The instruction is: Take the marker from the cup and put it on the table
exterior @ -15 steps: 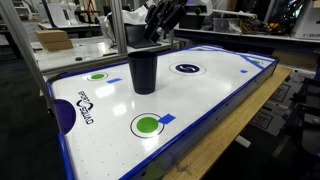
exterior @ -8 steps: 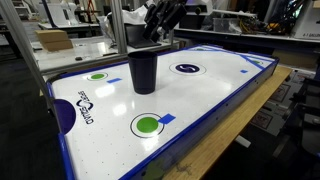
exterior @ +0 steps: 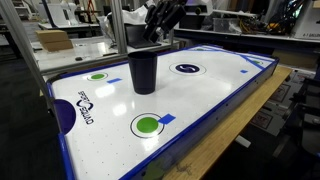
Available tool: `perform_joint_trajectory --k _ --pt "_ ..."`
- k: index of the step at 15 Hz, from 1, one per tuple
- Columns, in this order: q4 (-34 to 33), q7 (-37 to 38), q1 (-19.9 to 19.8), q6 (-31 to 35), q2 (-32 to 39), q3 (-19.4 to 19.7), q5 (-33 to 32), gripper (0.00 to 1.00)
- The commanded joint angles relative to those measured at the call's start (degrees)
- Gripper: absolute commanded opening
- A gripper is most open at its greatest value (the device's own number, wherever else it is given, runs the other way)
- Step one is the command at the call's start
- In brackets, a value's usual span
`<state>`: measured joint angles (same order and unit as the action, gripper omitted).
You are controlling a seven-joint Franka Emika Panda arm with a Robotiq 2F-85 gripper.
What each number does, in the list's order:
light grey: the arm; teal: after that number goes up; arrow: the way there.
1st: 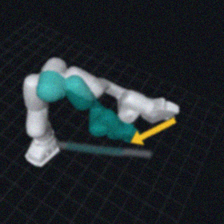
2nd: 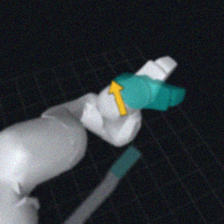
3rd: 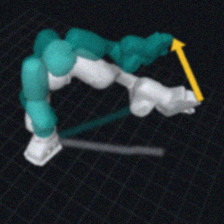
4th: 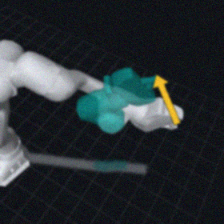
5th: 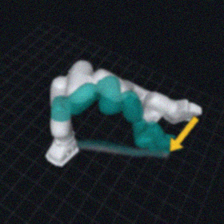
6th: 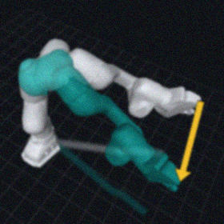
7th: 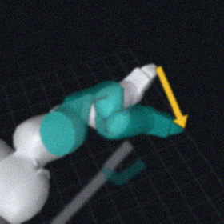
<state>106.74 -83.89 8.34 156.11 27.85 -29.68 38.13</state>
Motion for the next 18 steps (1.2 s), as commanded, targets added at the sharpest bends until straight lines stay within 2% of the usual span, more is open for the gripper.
perform_joint_trajectory --k 1,3,5,6,7,8,18 --pt "-0.7 1.1 -0.7 0.3 0.5 -0.8 0.6 0.34" --pt "-0.6 2.0 -0.5 0.5 0.4 -0.6 0.4 0.32" --pt "-0.6 3.1 -0.4 0.5 0.3 -0.4 0.1 0.23" --pt "-0.2 2.8 -0.3 0.1 0.2 -0.3 -0.7 0.3" --pt "-0.2 3.1 -0.3 0.1 0.2 -0.3 -0.7 0.24" --pt "-0.2 3.2 -0.3 0.1 0.2 -0.3 -0.7 0.23" --pt "-0.2 3.3 -0.3 0.1 0.2 -0.3 -0.7 0.23"
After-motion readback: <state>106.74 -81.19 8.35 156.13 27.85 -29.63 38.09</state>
